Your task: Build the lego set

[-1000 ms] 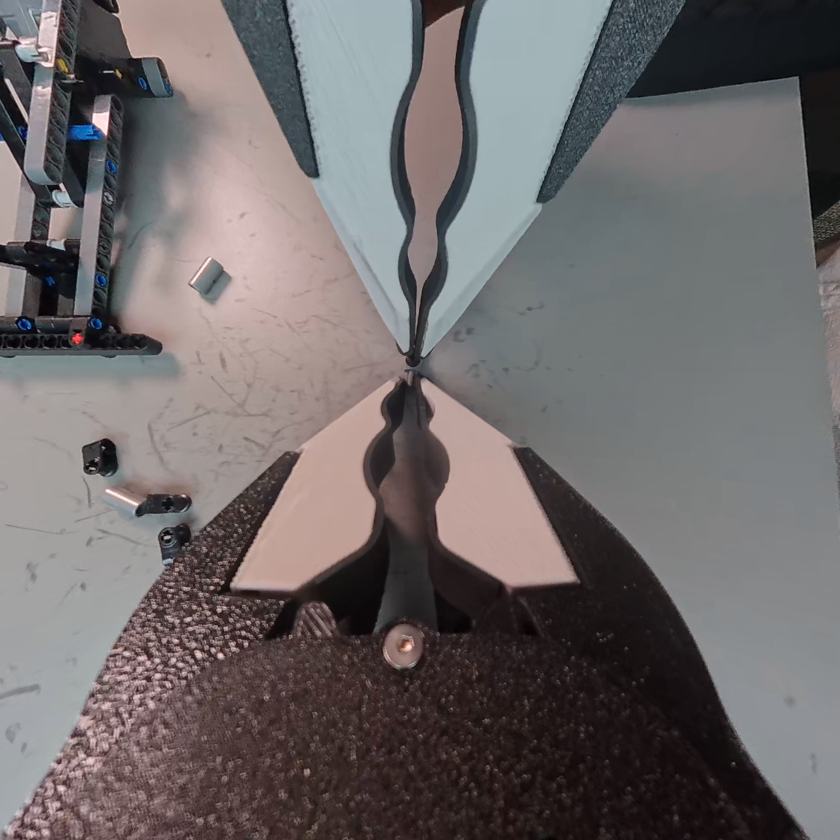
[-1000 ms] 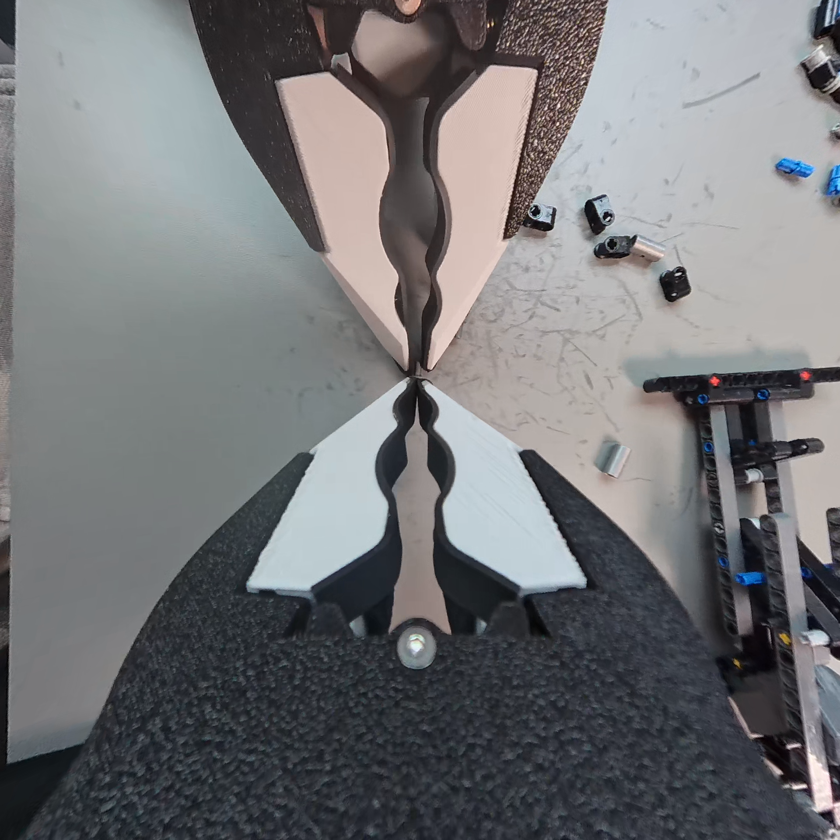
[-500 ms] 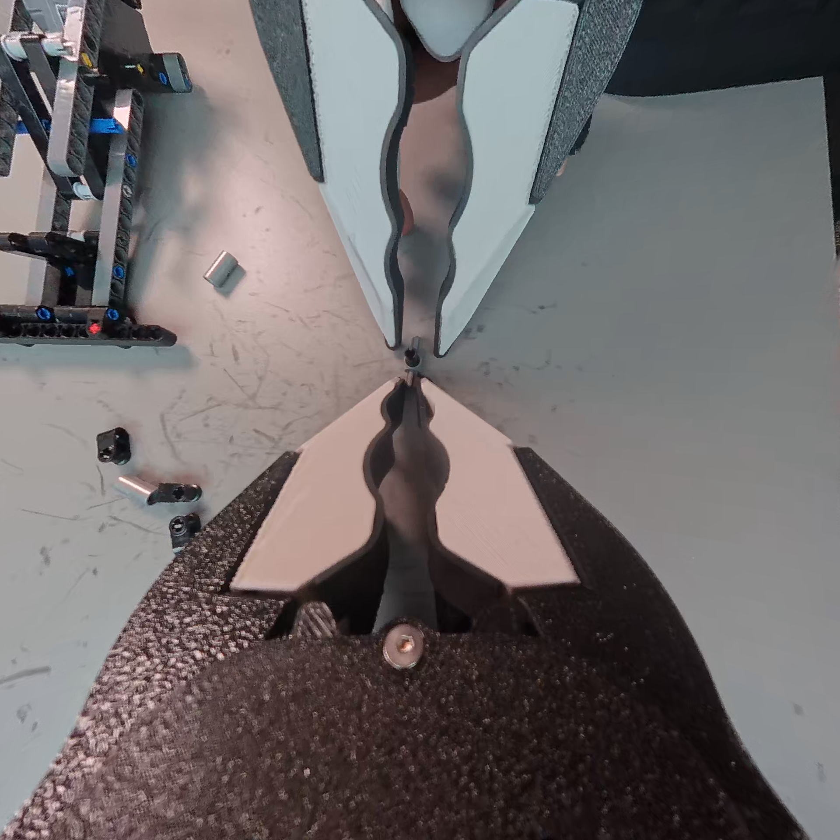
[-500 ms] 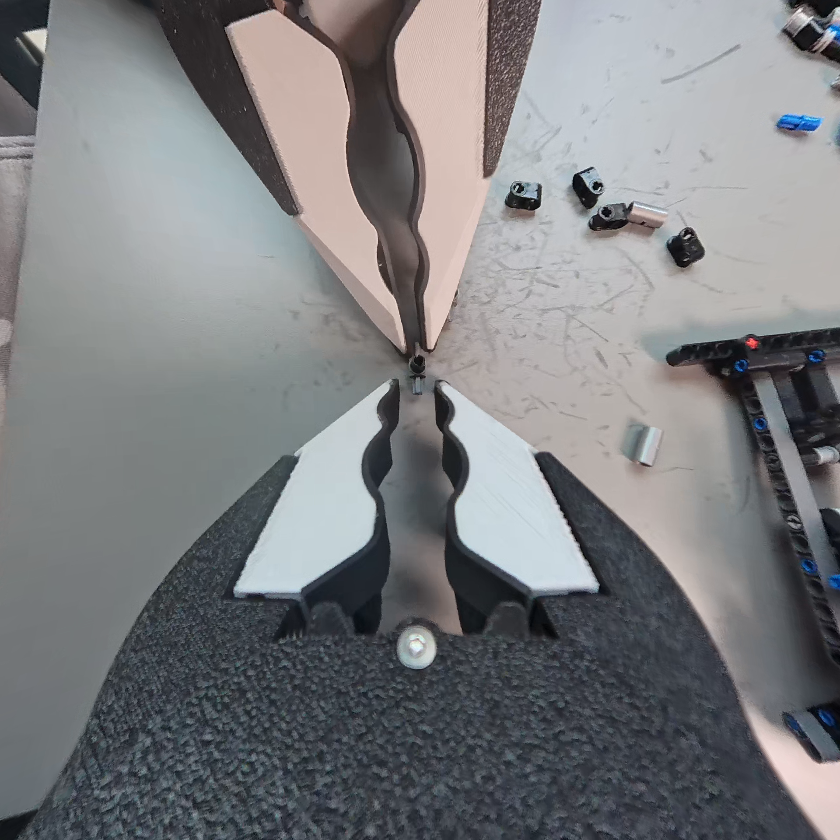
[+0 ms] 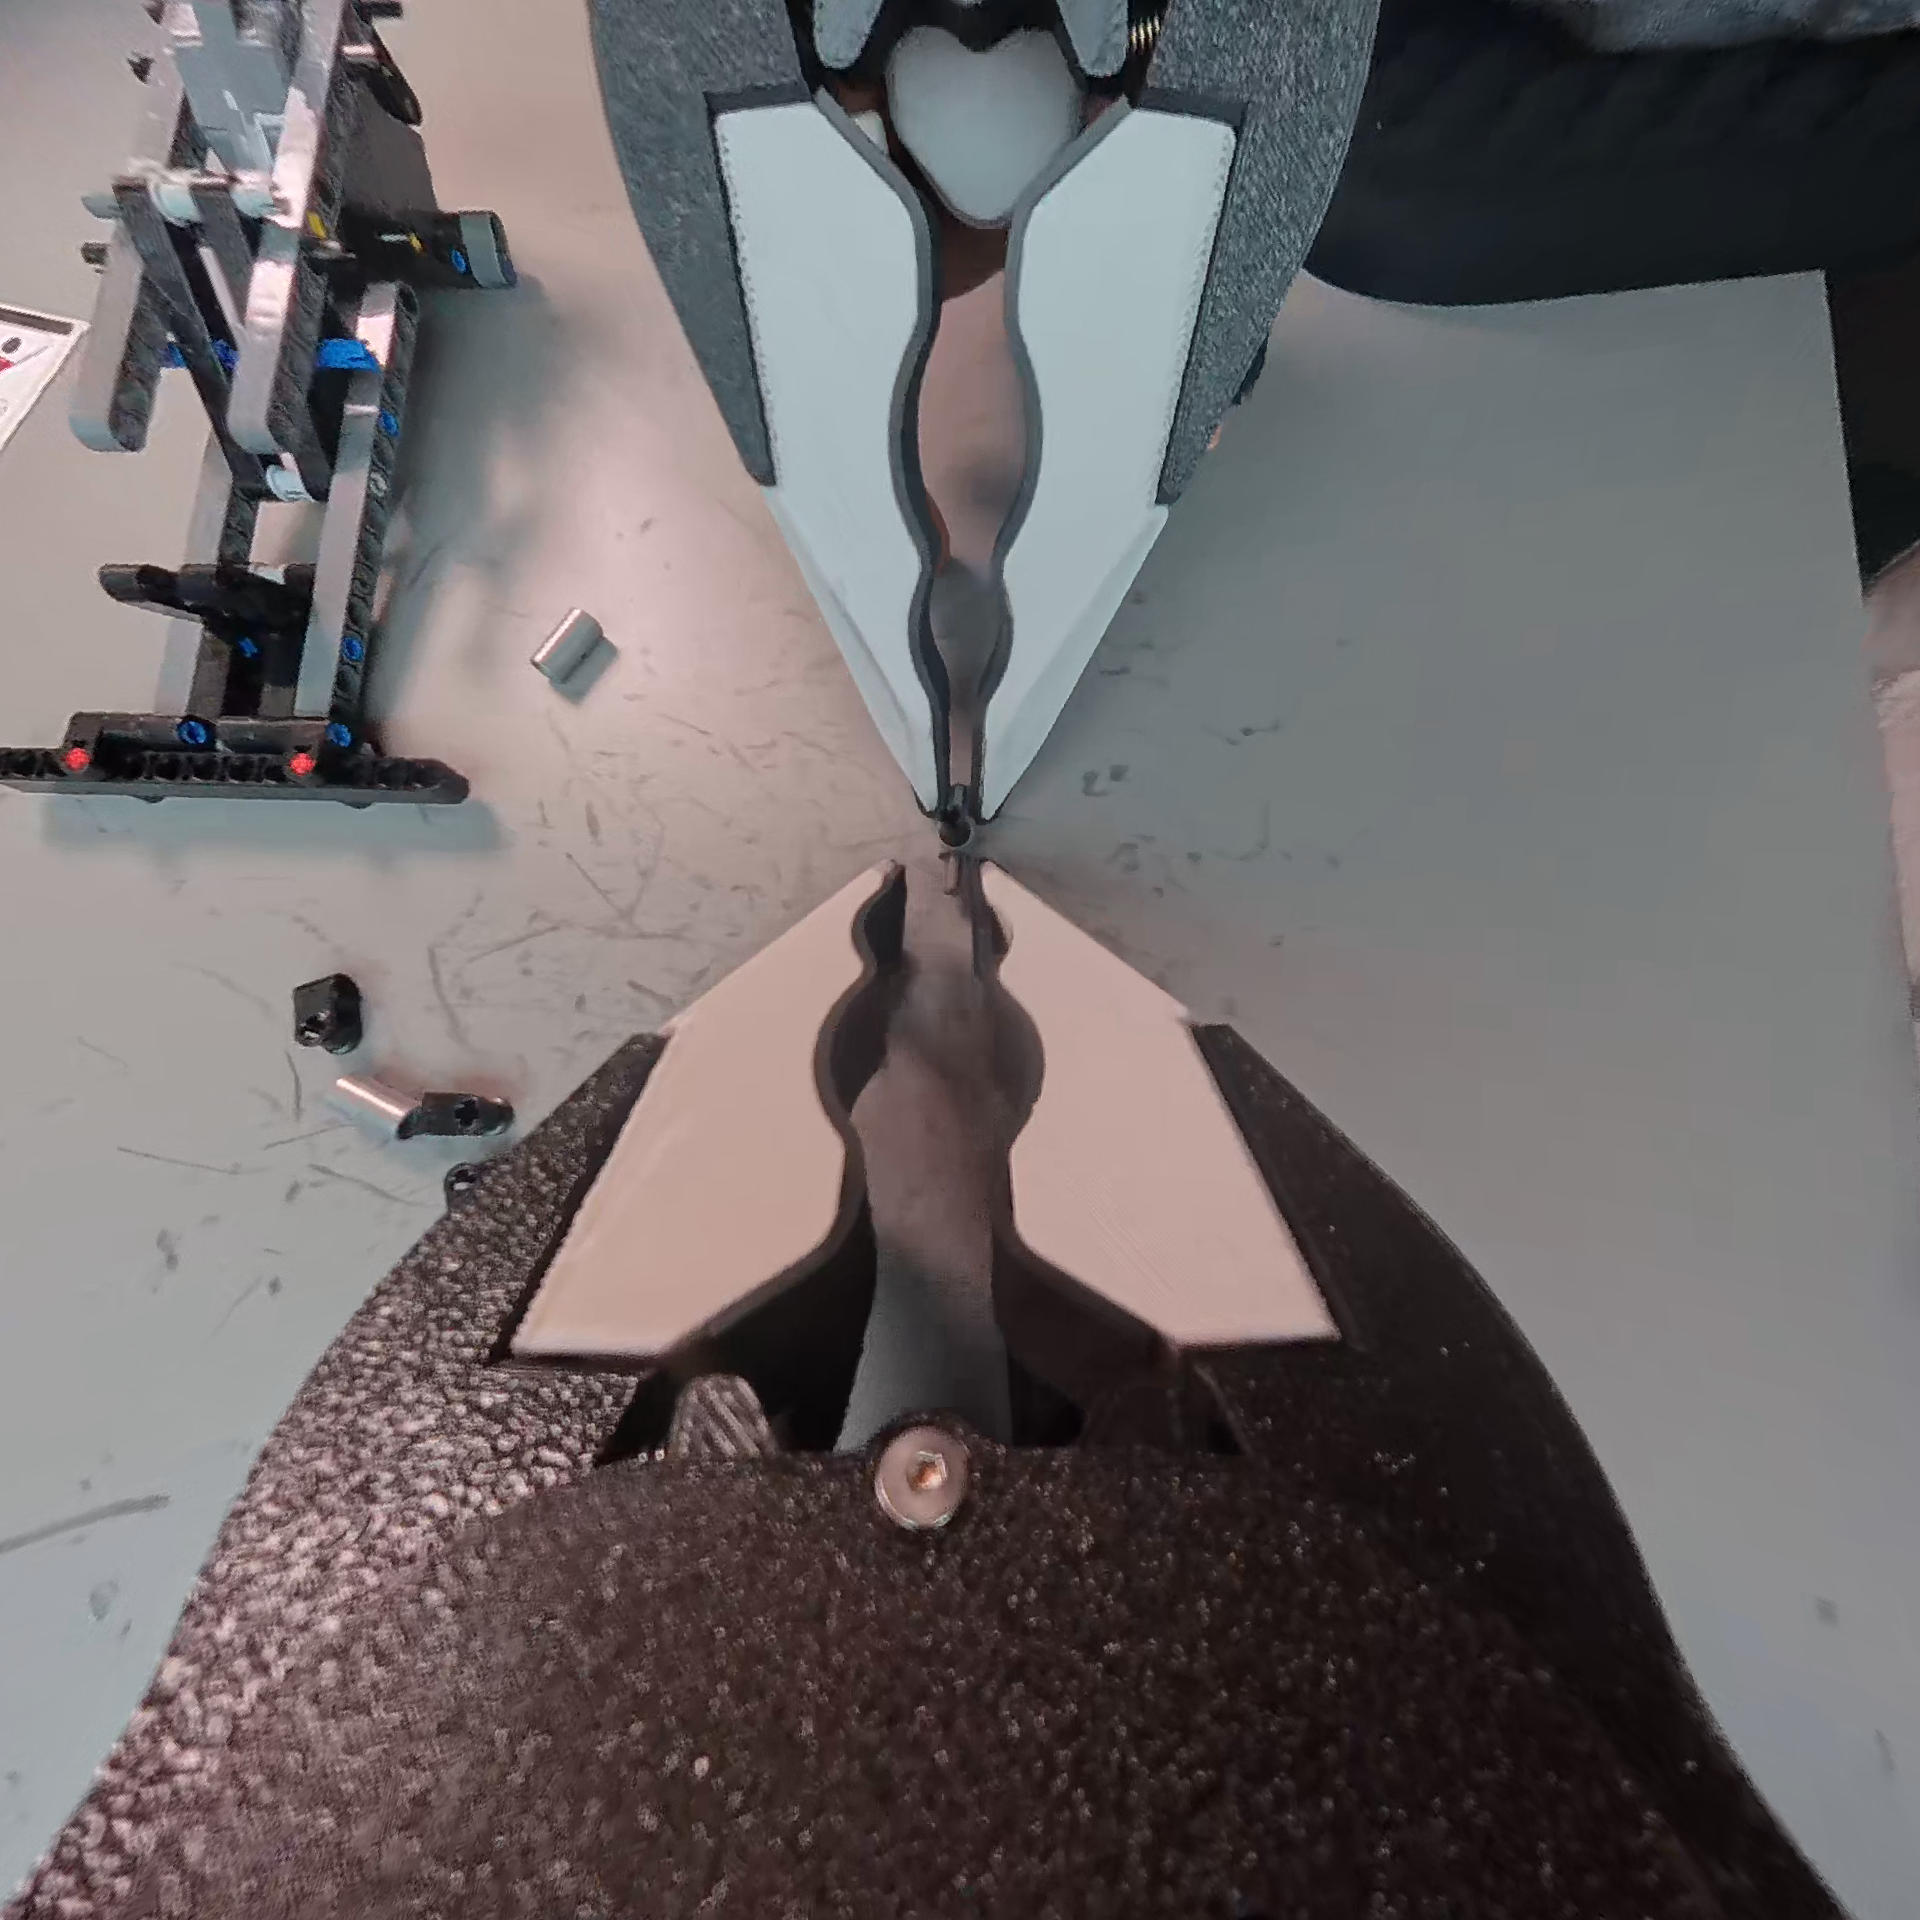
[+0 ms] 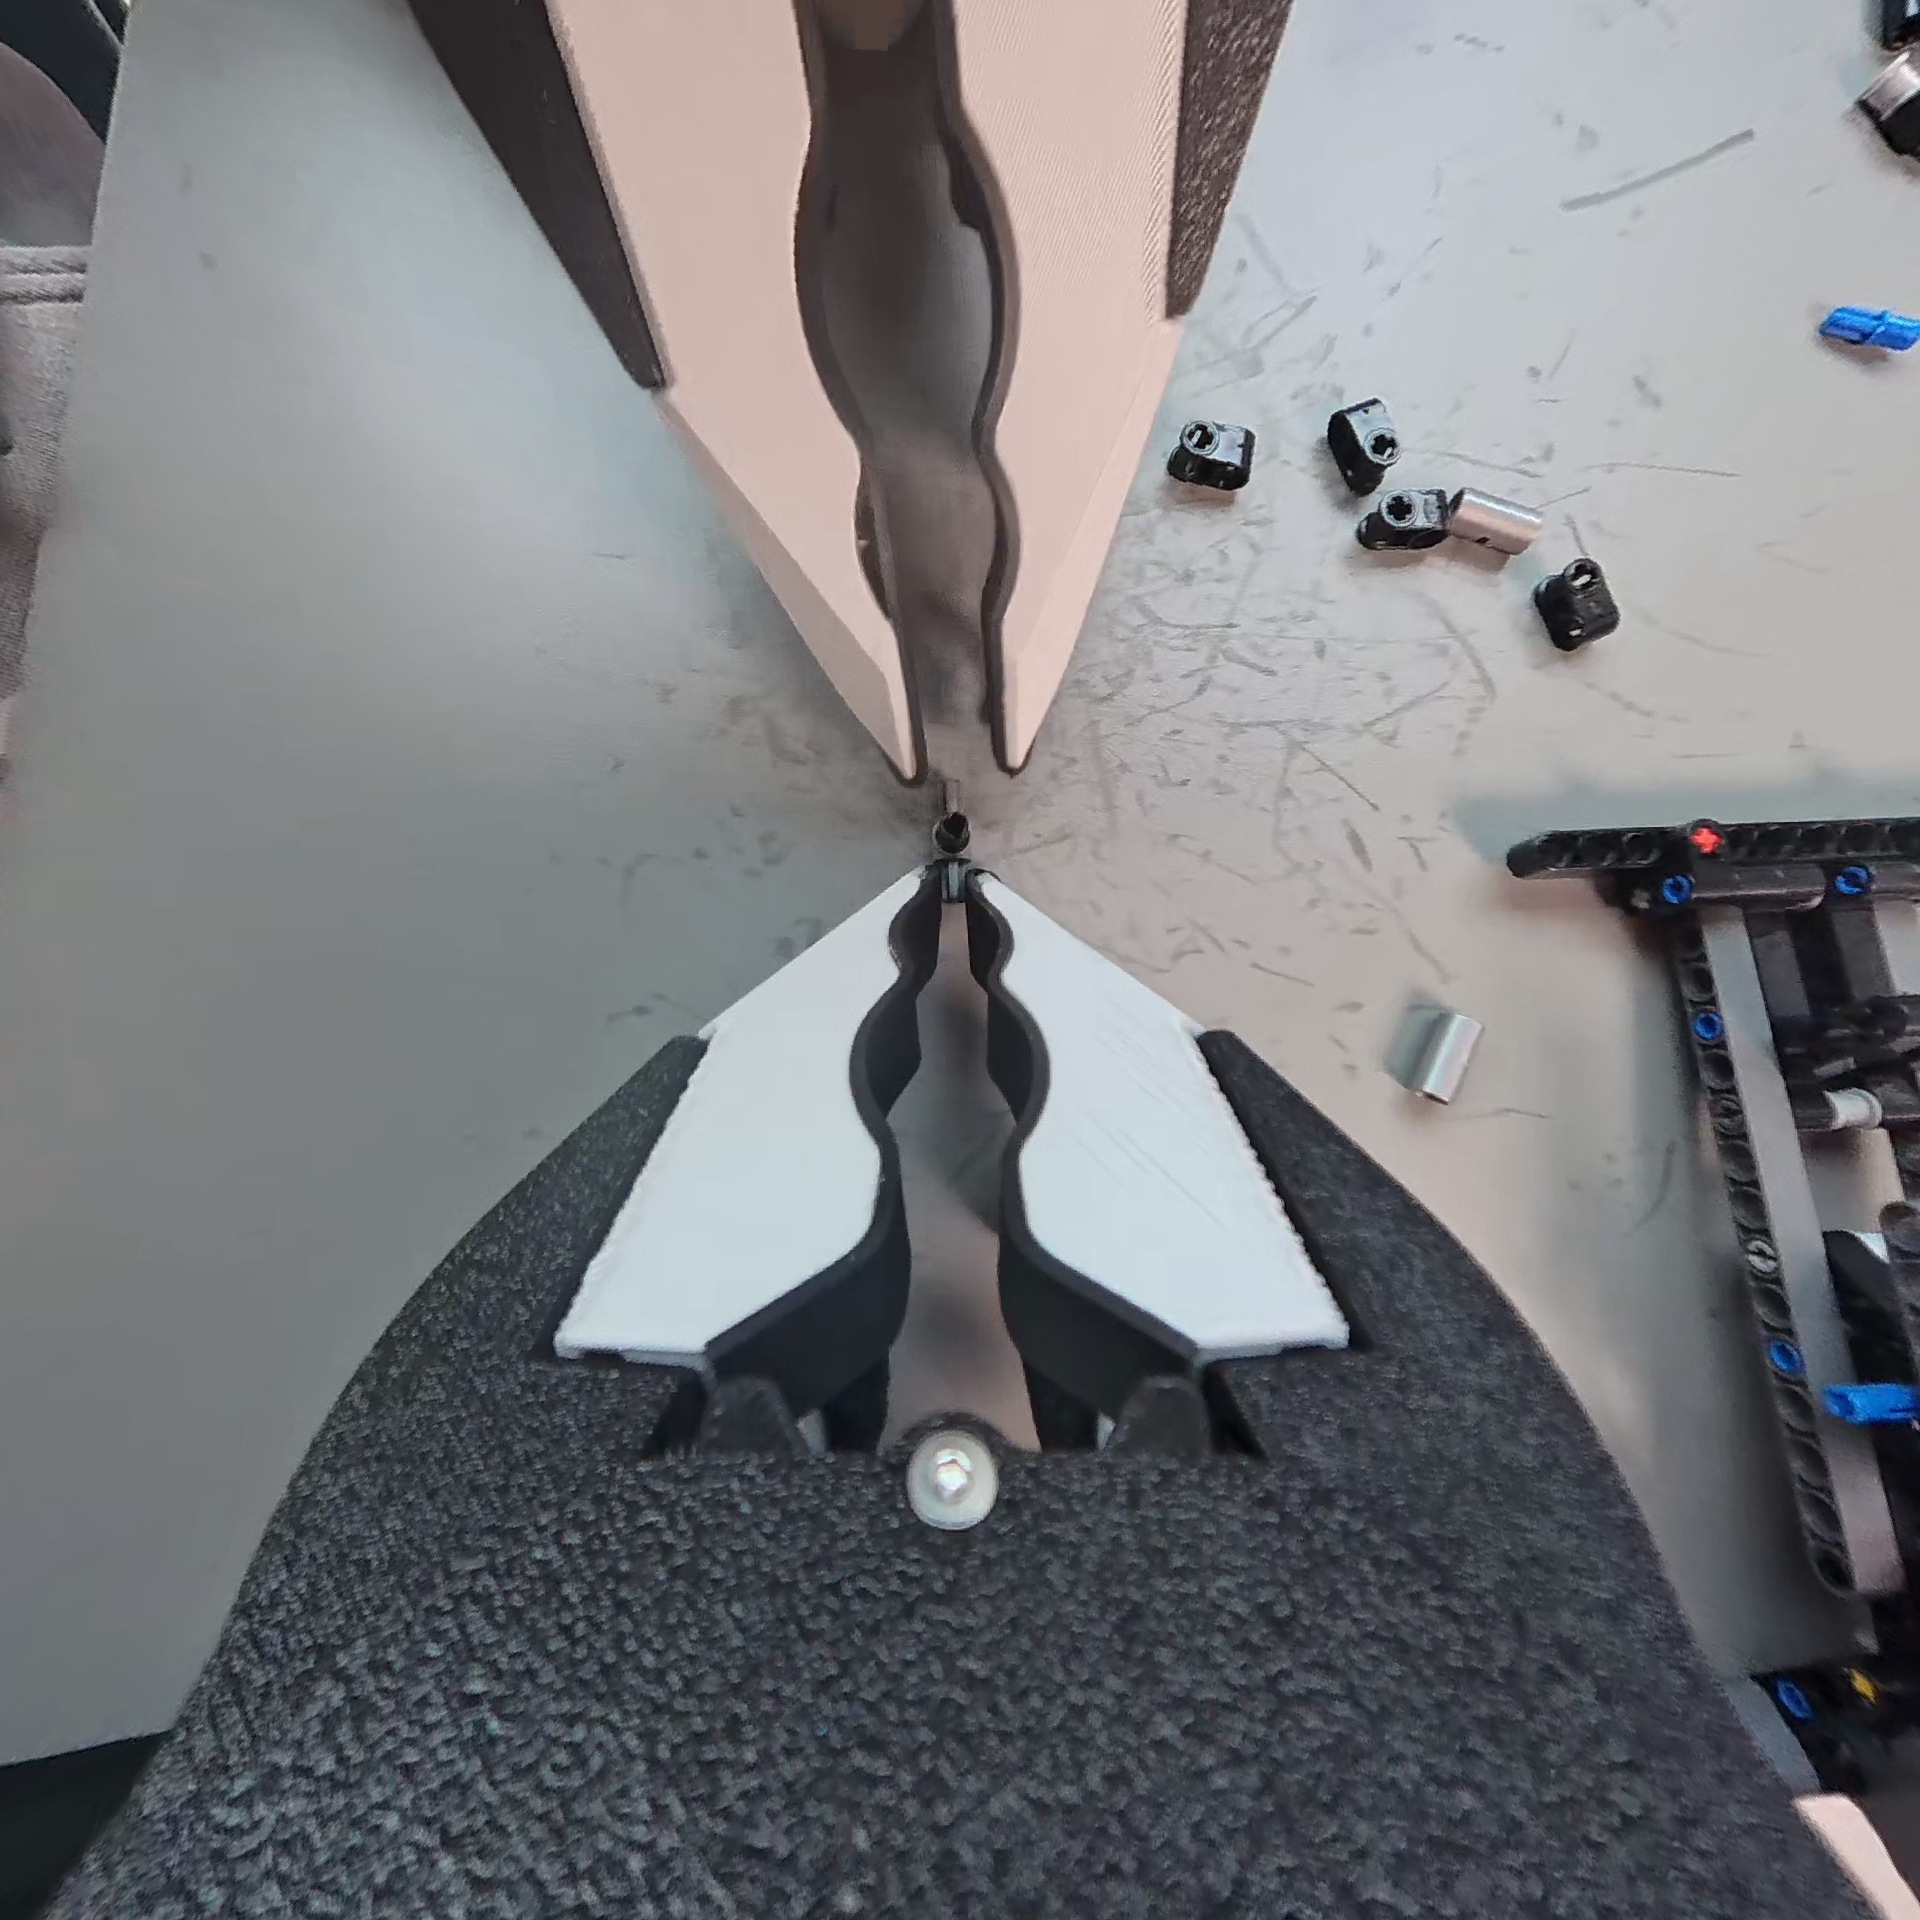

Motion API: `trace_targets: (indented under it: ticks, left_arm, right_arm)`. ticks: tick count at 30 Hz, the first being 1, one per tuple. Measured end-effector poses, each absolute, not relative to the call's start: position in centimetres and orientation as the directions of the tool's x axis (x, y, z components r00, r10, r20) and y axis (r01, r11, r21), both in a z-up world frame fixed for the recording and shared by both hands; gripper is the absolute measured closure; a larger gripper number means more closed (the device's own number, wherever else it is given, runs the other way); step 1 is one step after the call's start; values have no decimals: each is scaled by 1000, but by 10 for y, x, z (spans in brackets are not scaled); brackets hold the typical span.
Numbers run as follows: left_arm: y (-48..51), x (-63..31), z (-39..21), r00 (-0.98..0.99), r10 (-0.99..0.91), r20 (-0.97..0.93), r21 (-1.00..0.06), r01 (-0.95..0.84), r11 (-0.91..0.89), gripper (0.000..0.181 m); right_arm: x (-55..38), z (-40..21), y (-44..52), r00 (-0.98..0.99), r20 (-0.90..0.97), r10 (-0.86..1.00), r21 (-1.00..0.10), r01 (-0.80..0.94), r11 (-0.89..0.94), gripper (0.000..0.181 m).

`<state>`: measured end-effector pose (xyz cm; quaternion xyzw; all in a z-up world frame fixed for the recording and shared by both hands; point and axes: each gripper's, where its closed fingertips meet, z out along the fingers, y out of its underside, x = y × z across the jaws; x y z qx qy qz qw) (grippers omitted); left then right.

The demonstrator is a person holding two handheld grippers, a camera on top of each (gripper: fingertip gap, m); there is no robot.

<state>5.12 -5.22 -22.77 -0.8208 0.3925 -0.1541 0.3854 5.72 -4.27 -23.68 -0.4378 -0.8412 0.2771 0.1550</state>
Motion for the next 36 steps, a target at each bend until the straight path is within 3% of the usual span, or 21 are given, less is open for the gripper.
trace_targets:
  ticks: [8, 16, 21, 26, 31, 36]
  left_arm:
    - [-35, 24, -185, 718, -696, -28, -884, -342, -318, 157]
    - [-30, -8, -189, 756, -654, -27, -870, -339, -356, 155]
    - [-38, -8, -197, 714, -700, 19, -851, -356, -385, 155]
    - [-53, 9, -207, 626, -779, 18, -826, -430, -365, 150]
    - [-57, 20, -221, 604, -797, -6, -785, -497, -370, 147]
    - [-51, 19, -229, 629, -776, -47, -755, -531, -385, 159]
  right_arm:
    - [56, -236, -39, -568, 40, 822, -622, 629, 465, 173]
    - [56, -233, -26, -535, 81, 841, -650, 611, 452, 172]
    - [52, -192, -6, -422, 70, 904, -813, 501, 297, 171]
    - [45, -141, 22, -219, 15, 976, -962, 261, 74, 170]
    - [44, -137, 33, -125, 30, 992, -982, 184, 53, 171]
    - [41, -141, 33, -127, 12, 992, -983, 179, 35, 171]
